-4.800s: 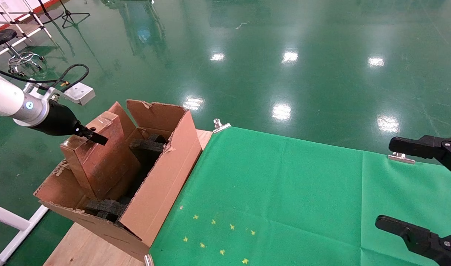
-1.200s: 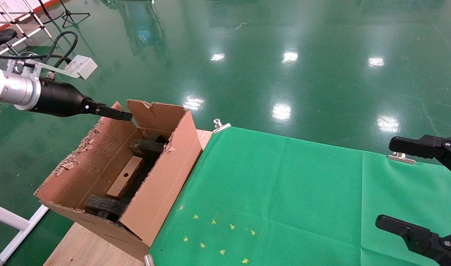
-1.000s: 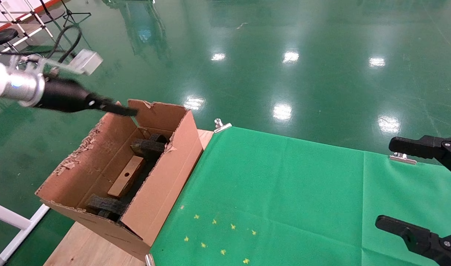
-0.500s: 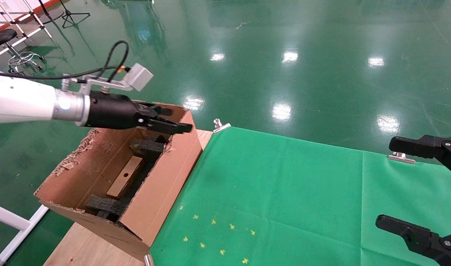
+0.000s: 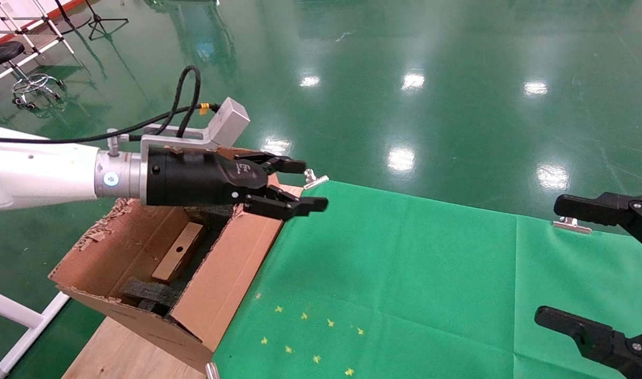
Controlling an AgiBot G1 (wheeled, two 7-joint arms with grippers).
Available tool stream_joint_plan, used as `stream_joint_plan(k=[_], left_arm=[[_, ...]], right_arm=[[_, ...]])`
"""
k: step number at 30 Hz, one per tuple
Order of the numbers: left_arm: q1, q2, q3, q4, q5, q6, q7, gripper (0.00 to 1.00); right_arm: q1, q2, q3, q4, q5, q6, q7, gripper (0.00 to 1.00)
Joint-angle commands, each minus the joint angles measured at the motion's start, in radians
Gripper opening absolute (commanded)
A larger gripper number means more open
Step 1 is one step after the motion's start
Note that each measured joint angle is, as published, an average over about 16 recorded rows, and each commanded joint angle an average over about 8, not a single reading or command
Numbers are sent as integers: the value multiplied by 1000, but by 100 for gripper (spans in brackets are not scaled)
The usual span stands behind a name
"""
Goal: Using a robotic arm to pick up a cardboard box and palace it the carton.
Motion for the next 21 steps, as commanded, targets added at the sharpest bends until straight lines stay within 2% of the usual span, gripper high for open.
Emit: stream_joint_plan(k=[1, 21], left_arm=[[33, -4, -32, -37, -23, 10, 13, 100], [360, -45, -352, -409, -258, 105, 148, 100]], right_arm=[[0, 0, 0, 0, 0, 0, 0, 100], [0, 0, 0, 0, 0, 0, 0, 100]])
